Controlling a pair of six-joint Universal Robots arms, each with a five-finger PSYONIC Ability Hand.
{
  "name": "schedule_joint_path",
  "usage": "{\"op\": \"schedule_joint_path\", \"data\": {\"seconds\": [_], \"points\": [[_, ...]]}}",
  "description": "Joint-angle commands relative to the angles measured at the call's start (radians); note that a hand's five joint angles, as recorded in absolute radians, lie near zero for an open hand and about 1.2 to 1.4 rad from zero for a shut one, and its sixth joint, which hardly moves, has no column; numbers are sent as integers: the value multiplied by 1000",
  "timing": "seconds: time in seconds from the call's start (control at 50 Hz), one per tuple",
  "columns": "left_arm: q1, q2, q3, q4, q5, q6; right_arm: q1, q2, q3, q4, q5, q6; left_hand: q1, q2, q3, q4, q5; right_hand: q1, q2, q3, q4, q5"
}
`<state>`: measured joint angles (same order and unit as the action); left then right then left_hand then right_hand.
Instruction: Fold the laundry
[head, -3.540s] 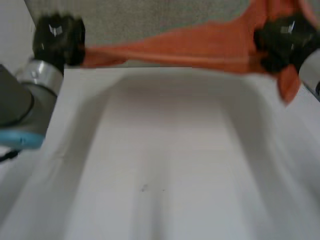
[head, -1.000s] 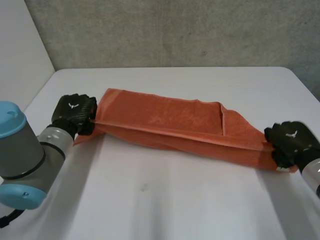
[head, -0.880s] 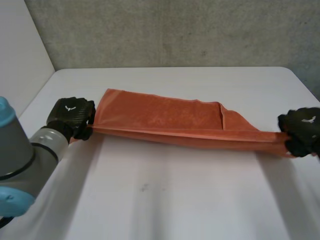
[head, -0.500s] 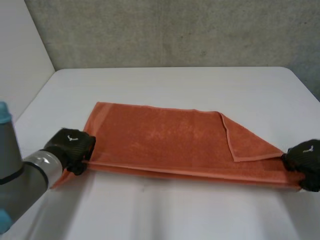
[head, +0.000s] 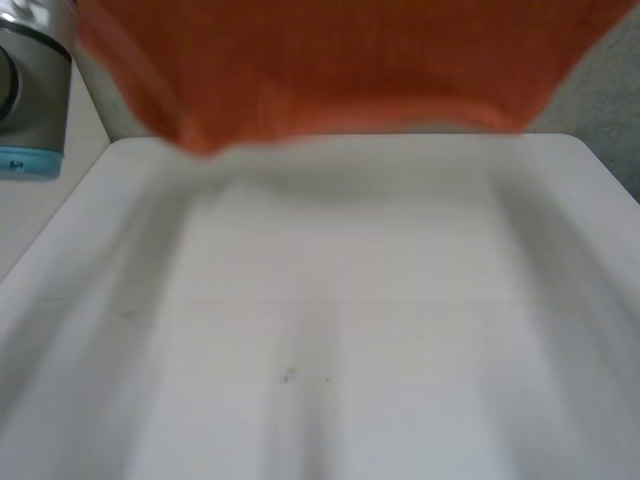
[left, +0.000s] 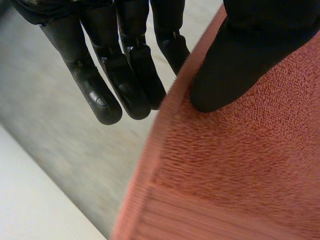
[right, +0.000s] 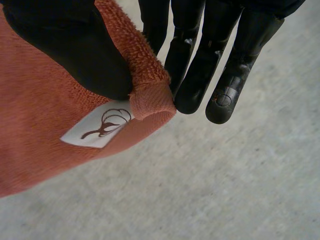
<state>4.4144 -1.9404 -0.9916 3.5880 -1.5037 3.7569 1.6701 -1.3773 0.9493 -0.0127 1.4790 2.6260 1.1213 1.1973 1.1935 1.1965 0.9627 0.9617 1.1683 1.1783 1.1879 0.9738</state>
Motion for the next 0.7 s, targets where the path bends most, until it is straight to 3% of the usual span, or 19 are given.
{"op": "schedule_joint_path", "data": {"seconds": [0.02, 0.16, 0.34, 0.46, 0.6, 0.62, 0.66, 0.7], "points": [[10, 52, -183, 51, 14, -55, -4, -88, 307, -55, -35, 16, 275, 199, 203, 200, 259, 435, 228, 218, 208, 248], [10, 37, -413, 48, 28, -54, 16, -57, 489, -66, -46, -9, 275, 199, 203, 200, 259, 435, 228, 218, 208, 248], [-9, -101, -607, 55, 23, -49, 76, 191, 626, -84, -55, -40, 275, 199, 203, 200, 259, 435, 228, 218, 208, 248], [-7, -140, -702, 38, 19, -45, 63, 271, 672, -72, -46, -67, 275, 199, 203, 200, 259, 435, 228, 218, 208, 248], [13, -49, -834, -75, 5, -12, 42, 95, 741, 63, -43, -181, 275, 199, 203, 200, 259, 435, 228, 218, 208, 248], [22, -1, -861, -128, -1, 3, 7, 31, 749, 157, -43, -232, 275, 199, 203, 200, 259, 435, 228, 218, 208, 248], [39, 102, -912, -275, -29, 36, -9, 11, 752, 195, -43, -254, 275, 199, 203, 200, 259, 435, 228, 218, 208, 248], [39, 130, -921, -317, -36, 46, -50, -37, 763, 325, -51, -328, 275, 199, 203, 200, 259, 435, 228, 218, 208, 248]]}}
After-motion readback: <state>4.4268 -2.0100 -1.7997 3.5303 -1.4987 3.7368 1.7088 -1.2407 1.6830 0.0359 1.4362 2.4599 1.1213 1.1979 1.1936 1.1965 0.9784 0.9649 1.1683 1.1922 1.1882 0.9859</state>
